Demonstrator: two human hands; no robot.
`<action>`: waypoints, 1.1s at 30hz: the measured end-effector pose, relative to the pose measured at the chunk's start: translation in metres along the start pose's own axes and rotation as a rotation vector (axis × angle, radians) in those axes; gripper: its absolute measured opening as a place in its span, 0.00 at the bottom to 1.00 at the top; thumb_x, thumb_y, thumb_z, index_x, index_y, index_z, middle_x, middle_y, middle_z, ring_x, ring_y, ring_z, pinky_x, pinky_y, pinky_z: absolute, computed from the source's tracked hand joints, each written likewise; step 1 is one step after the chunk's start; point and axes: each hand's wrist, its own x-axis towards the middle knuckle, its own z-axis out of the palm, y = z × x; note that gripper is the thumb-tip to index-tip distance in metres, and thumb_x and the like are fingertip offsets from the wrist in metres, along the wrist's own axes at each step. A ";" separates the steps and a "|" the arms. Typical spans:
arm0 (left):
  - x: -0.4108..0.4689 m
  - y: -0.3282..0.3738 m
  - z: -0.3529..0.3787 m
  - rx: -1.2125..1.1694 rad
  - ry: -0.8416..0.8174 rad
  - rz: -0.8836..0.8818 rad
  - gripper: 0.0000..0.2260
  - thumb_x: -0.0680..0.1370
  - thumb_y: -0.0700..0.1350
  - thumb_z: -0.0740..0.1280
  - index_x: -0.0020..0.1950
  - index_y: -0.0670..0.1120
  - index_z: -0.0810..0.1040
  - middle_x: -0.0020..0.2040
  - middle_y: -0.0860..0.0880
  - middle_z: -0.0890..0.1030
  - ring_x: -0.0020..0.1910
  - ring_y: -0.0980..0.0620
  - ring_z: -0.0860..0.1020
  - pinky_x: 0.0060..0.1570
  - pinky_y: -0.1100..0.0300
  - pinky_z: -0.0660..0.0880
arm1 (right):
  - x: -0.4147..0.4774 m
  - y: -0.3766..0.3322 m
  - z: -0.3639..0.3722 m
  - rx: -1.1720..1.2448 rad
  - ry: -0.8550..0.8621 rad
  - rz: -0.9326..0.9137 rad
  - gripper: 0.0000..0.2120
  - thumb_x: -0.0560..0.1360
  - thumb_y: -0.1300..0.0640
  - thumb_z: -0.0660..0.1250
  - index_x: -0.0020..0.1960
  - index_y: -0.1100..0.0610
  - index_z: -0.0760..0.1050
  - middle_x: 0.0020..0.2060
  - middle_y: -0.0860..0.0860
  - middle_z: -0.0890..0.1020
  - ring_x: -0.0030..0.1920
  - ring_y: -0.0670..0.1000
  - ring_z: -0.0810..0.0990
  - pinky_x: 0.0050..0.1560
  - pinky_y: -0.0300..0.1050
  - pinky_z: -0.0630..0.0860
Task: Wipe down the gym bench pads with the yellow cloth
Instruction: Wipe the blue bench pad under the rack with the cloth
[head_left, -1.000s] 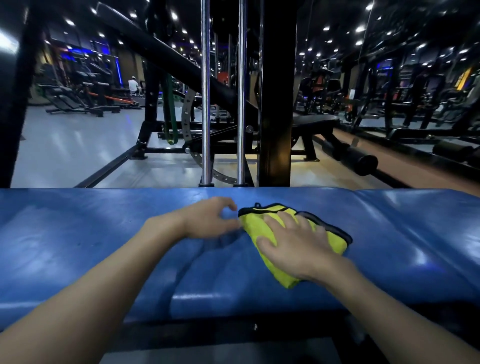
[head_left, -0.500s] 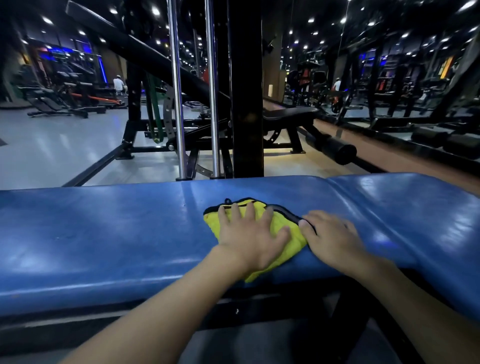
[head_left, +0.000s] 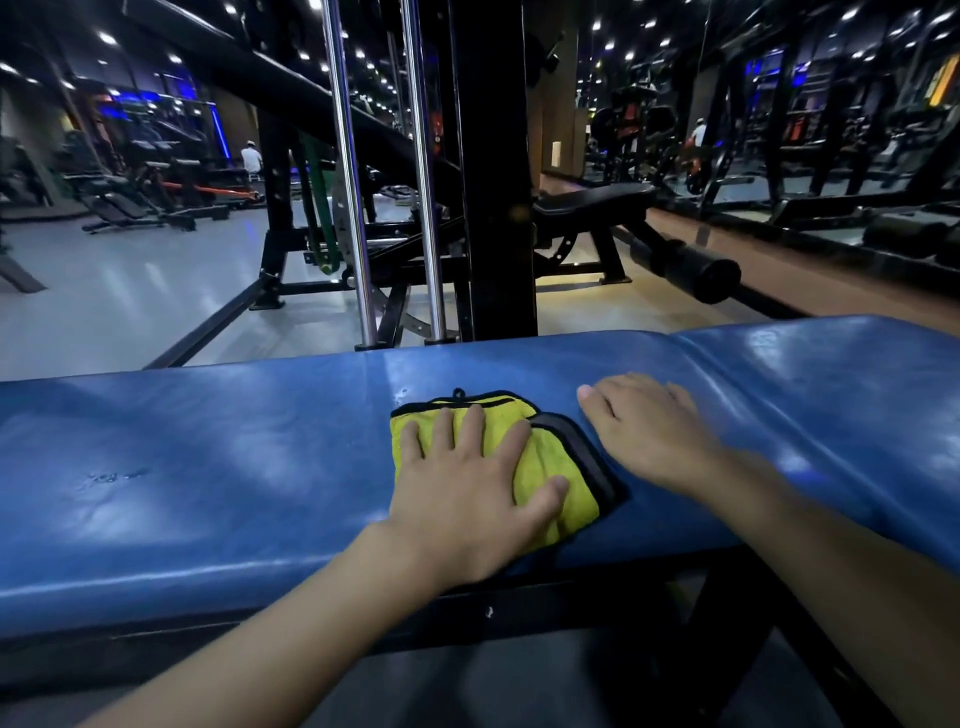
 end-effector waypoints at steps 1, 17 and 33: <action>0.003 -0.001 0.002 0.002 -0.009 -0.010 0.40 0.68 0.74 0.33 0.78 0.63 0.52 0.79 0.46 0.58 0.78 0.41 0.54 0.73 0.35 0.49 | 0.004 0.004 0.003 -0.029 -0.034 -0.002 0.23 0.83 0.41 0.44 0.55 0.48 0.76 0.62 0.44 0.75 0.74 0.53 0.63 0.74 0.60 0.52; 0.161 -0.046 0.012 -0.082 -0.156 -0.079 0.29 0.74 0.75 0.50 0.74 0.70 0.56 0.79 0.49 0.57 0.79 0.41 0.53 0.69 0.28 0.53 | 0.009 0.022 0.023 -0.131 -0.171 0.026 0.31 0.78 0.34 0.35 0.80 0.40 0.50 0.81 0.44 0.46 0.80 0.54 0.41 0.76 0.63 0.39; 0.138 -0.049 0.010 -0.080 -0.165 -0.043 0.28 0.73 0.72 0.49 0.73 0.69 0.59 0.79 0.49 0.58 0.78 0.41 0.54 0.70 0.30 0.52 | 0.012 0.023 0.023 -0.091 -0.129 0.050 0.28 0.80 0.35 0.38 0.78 0.38 0.54 0.80 0.42 0.52 0.79 0.53 0.47 0.76 0.61 0.43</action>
